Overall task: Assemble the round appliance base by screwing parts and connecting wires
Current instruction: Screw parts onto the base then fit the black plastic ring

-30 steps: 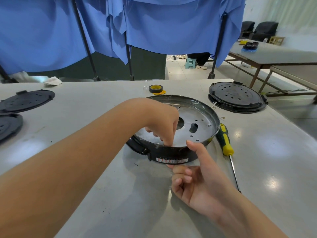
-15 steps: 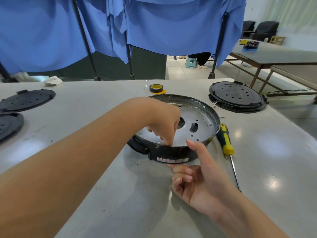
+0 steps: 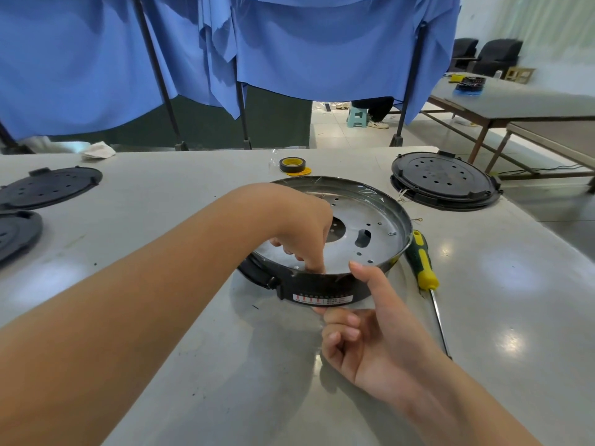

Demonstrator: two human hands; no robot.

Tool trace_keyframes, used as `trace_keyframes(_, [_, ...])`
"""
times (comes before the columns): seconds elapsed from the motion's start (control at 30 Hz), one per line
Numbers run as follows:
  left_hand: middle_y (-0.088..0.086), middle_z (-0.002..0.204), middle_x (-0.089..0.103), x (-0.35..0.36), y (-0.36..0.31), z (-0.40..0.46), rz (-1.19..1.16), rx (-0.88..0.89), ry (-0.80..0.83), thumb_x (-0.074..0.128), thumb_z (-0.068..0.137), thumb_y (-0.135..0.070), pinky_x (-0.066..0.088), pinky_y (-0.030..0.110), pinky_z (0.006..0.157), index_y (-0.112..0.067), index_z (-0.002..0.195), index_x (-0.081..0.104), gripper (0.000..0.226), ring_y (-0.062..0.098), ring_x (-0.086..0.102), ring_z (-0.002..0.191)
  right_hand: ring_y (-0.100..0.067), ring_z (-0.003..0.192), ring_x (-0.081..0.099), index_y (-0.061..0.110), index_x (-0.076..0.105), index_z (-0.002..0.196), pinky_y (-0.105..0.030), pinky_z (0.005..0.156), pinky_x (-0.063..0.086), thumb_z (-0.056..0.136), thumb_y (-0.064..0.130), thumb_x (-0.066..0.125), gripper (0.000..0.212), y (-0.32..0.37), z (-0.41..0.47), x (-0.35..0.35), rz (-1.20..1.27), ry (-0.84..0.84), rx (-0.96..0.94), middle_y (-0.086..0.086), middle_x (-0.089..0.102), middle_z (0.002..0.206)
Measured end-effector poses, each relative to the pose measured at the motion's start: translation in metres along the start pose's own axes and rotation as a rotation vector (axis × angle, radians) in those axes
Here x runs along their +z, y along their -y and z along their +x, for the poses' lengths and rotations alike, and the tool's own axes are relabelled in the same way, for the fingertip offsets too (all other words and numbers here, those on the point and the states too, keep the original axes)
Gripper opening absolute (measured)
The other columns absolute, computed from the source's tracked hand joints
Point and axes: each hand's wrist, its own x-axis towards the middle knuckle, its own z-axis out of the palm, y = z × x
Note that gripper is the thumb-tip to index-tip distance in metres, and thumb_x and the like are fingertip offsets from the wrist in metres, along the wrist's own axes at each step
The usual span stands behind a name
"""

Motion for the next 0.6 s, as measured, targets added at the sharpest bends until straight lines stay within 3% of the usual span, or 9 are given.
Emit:
trace_keyframes(0.07, [0.011, 0.095, 0.073, -0.0014, -0.0006, 0.001, -0.025, 0.019, 0.002, 0.071, 0.081, -0.024, 0.044, 0.027, 0.067, -0.015, 0.086, 0.075, 0.011, 0.017, 0.053, 0.074, -0.009, 0.042, 0.028, -0.004, 0.053, 0.126, -0.021, 0.044, 0.042, 0.06, 0.043, 0.078, 0.085, -0.0002, 0.0002, -0.0002, -0.003, -0.003, -0.003, 0.003, 0.025, 0.056])
trace_keyframes(0.13, [0.009, 0.09, 0.071, -0.002, -0.0001, 0.0003, -0.044, 0.034, 0.003, 0.071, 0.08, -0.022, 0.043, 0.027, 0.067, -0.022, 0.082, 0.075, 0.004, 0.016, 0.052, 0.074, -0.009, 0.042, 0.028, -0.004, 0.052, 0.128, -0.021, 0.044, 0.042, 0.06, 0.043, 0.078, 0.087, -0.0003, 0.0001, -0.0004, 0.0, -0.002, -0.002, 0.003, 0.025, 0.055])
trace_keyframes(0.3, [-0.003, 0.075, 0.063, 0.0022, 0.0045, 0.001, -0.005, -0.012, -0.06, 0.067, 0.083, -0.049, 0.044, 0.022, 0.062, -0.017, 0.079, 0.073, 0.032, 0.014, 0.055, 0.07, -0.008, 0.043, 0.027, -0.003, 0.054, 0.129, -0.021, 0.044, 0.042, 0.056, 0.042, 0.079, 0.089, -0.0002, 0.0004, -0.0006, 0.001, 0.01, -0.003, 0.003, 0.024, 0.056])
trace_keyframes(0.43, [0.002, 0.075, 0.06, 0.0033, 0.0017, 0.0021, 0.014, -0.027, 0.0, 0.064, 0.088, -0.04, 0.04, 0.022, 0.056, -0.011, 0.083, 0.071, 0.03, 0.017, 0.05, 0.068, -0.008, 0.043, 0.028, -0.004, 0.052, 0.13, -0.021, 0.044, 0.042, 0.058, 0.043, 0.079, 0.09, -0.0006, -0.0002, -0.0008, 0.006, 0.015, -0.002, 0.003, 0.025, 0.056])
trace_keyframes(0.6, [-0.005, 0.042, 0.046, 0.002, -0.0028, 0.0033, 0.071, -0.078, 0.061, 0.056, 0.091, -0.028, 0.032, 0.017, 0.038, -0.012, 0.061, 0.054, 0.034, 0.009, 0.038, 0.034, -0.009, 0.043, 0.027, -0.002, 0.05, 0.132, -0.021, 0.044, 0.041, 0.057, 0.042, 0.079, 0.091, -0.0005, 0.0, 0.0, 0.01, 0.016, 0.001, 0.003, 0.024, 0.056])
